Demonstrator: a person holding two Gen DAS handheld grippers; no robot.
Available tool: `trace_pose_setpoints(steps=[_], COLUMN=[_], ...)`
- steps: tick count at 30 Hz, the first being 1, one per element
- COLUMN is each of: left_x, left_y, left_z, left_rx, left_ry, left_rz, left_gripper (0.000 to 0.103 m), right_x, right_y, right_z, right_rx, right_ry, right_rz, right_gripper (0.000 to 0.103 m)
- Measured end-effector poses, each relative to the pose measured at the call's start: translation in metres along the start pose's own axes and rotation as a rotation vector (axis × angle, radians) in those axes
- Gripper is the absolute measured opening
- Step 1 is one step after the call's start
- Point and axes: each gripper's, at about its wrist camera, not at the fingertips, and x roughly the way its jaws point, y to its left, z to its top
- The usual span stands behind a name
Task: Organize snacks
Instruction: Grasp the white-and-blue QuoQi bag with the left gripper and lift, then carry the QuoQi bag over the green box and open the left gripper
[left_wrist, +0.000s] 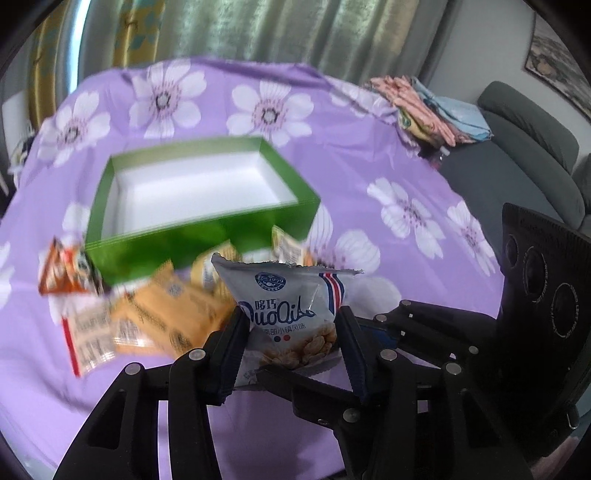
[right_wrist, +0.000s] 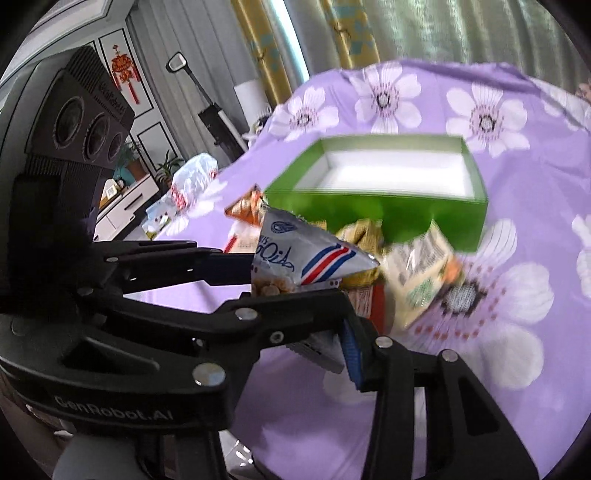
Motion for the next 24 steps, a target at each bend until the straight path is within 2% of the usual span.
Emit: trace_pose_setpoints(steps=[11, 24], left_x=[0.000, 0.047], left_y=[0.008, 0.047], left_z=[0.064, 0.118], left_rx=[0.056, 0.028], left_ry=[-0.103, -0.097], left_rz=[0.044, 0.069], left_gripper=[0.049, 0.049], right_x=[0.003, 0.051], right_y=[-0.019, -0.054], right_z=[0.065, 0.121], right_rx=[-0.065, -0.064], right_ry=[-0.106, -0.116], right_rz=[-0.017, -0.029], right_gripper=[0.045, 0.045])
